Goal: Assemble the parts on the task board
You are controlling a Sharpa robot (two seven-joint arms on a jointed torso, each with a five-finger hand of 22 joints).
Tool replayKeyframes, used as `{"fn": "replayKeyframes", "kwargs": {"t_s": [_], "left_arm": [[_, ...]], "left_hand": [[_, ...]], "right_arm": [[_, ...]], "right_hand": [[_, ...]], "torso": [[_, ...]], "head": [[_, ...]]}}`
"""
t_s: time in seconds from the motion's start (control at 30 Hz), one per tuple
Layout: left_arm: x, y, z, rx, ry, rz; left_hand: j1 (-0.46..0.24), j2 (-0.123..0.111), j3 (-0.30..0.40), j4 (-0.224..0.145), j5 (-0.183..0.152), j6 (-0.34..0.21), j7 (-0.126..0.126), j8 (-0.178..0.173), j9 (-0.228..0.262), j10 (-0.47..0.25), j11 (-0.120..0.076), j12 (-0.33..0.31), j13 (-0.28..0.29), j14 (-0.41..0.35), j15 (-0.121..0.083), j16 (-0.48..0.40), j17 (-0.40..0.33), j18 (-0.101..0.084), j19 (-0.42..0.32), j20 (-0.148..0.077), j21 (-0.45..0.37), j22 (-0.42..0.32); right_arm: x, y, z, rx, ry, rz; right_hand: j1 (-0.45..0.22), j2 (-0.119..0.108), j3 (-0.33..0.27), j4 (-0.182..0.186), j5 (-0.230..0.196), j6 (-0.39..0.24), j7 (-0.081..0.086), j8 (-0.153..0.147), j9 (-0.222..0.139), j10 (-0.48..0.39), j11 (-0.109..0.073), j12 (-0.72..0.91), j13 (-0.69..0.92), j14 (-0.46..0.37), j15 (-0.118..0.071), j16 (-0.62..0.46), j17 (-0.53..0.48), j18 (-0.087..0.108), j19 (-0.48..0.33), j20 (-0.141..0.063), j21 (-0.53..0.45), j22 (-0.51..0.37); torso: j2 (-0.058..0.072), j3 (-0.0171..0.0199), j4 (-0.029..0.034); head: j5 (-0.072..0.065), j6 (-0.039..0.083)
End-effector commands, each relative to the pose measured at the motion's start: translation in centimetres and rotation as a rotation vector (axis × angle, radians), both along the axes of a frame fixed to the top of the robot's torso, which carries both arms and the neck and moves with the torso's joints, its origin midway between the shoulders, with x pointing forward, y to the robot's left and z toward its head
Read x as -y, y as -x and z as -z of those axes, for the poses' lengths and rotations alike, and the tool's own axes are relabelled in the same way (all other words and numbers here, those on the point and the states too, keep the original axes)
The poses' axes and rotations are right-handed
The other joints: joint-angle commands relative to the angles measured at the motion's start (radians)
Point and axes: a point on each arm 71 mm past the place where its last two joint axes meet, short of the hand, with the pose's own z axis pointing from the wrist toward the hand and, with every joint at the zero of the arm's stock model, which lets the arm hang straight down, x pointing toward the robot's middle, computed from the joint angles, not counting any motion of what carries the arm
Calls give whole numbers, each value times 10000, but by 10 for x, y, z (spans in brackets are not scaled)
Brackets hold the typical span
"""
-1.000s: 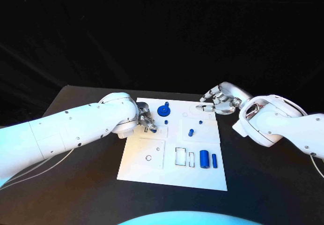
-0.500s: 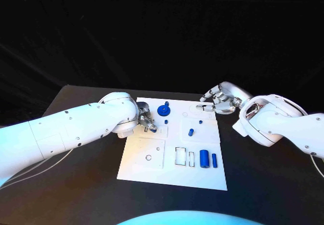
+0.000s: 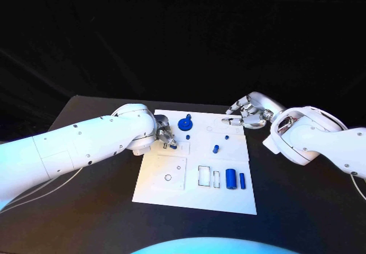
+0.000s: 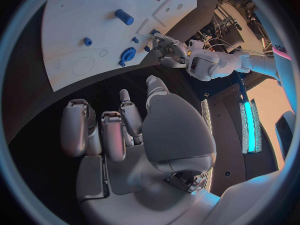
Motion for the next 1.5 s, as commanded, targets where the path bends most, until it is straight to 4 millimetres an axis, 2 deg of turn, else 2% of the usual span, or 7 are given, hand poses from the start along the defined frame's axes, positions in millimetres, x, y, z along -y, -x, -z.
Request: {"fn": "replayKeyframes", "kwargs": {"t_s": [0.03, 0.77, 1.23, 1.5], "left_arm": [[1, 1, 2, -223, -115, 57], [2, -2, 4, -257, -162, -66], [2, -3, 5, -302, -238, -123], [1, -4, 5, -268, -234, -203]], "left_hand": [[-198, 60, 175, -335, -28, 326, -384, 69, 2247, 124, -99, 71, 44, 1049, -112, 25, 2628, -149, 1054, -80, 24, 2631], [-535, 242, -534, -46, -30, 422, -428, 140, 2331, 162, -135, 224, 168, 1049, -147, 25, 2628, -149, 1054, -124, 24, 2631], [-762, 364, -1416, 271, -38, 486, -455, 218, 2405, 192, -157, 344, 254, 1049, -172, 25, 2628, -149, 1054, -152, 24, 2631], [-988, 460, -2444, 679, -49, 515, -455, 257, 2446, 200, -154, 417, 301, 1049, -168, 25, 2628, -149, 1054, -161, 24, 2631]], "right_arm": [[-1, 1, 1, 4, 114, -128], [0, 1, 0, -2, 116, -117], [-1, 2, 0, 26, 91, -132], [0, 2, 0, 52, 78, -127]], "right_hand": [[-44, 106, -61, 1, 32, -15, -81, 33, 10, 1, -48, -51, -16, 720, -54, -33, 1267, 145, -44, -40, -69, 677], [-62, 120, -77, 3, 44, -17, -82, 41, 9, 4, -48, -48, -14, 720, -55, -36, 1264, 146, -44, -41, -74, 676], [-69, 124, -85, 3, 53, -19, -82, 44, 9, 4, -48, -49, -16, 719, -55, -38, 1261, 148, -50, -41, -87, 668], [-95, 124, -112, 5, 62, -25, -81, 50, 8, -4, -48, -59, -27, 716, -55, -46, 1248, 151, -55, -42, -102, 659]], "torso": [[-3, 3, -5], [-7, 4, -1], [-4, 6, 6], [-9, 4, 7]], "head": [[-6, -14], [-73, -51], [-96, -44], [-105, -36]]}}
